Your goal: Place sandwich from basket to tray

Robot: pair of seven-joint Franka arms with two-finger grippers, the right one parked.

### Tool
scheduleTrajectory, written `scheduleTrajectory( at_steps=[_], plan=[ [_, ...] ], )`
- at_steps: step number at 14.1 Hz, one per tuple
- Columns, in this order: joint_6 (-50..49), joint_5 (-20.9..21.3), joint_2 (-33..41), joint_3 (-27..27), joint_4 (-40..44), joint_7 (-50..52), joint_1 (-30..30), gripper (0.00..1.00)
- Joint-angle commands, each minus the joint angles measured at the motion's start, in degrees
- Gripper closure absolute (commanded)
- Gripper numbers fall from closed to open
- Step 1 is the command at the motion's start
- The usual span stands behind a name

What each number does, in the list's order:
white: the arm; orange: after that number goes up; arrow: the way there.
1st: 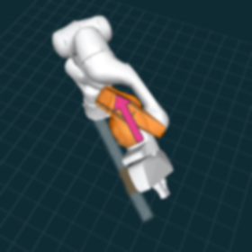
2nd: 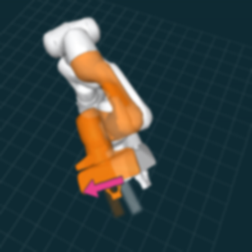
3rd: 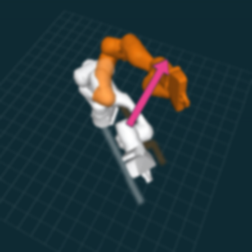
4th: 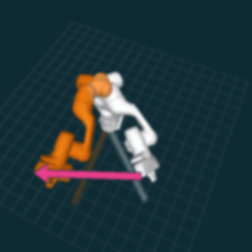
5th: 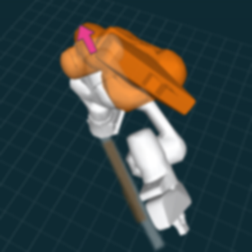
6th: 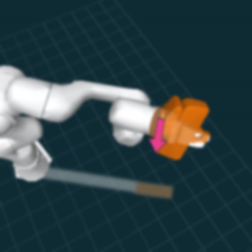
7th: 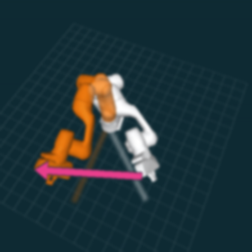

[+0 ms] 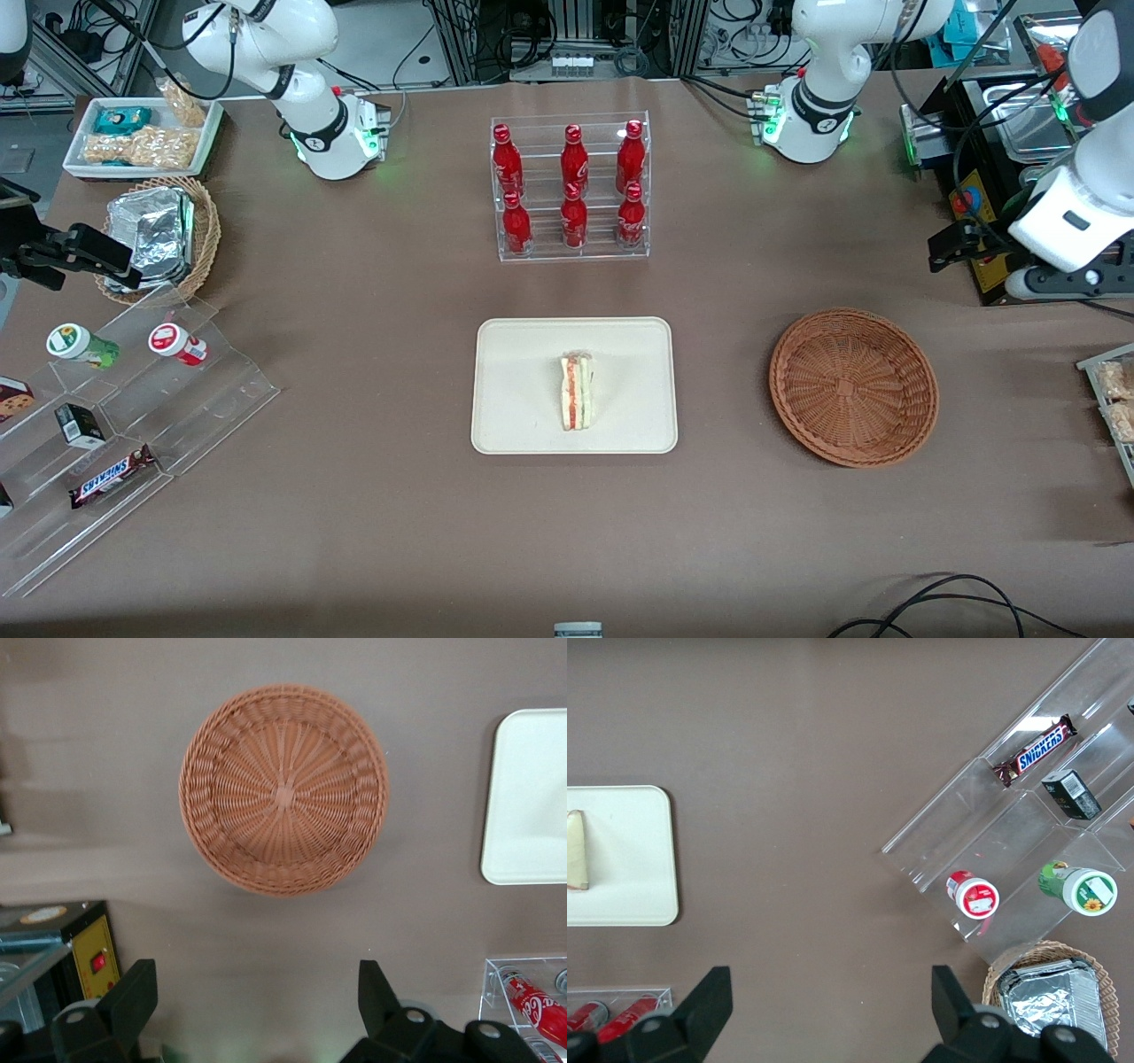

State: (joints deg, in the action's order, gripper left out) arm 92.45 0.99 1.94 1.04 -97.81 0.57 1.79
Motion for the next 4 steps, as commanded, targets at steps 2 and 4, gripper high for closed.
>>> scheduleTrajectory(
  at_steps=[2, 4],
  plan=[
    [-0.1, -0.2, -1.8, -1.5, 3.9, -0.7, 1.9, 0.00],
    [-0.1, -0.3, -1.8, -2.0, 4.0, -0.7, 2.1, 0.00]
  ],
)
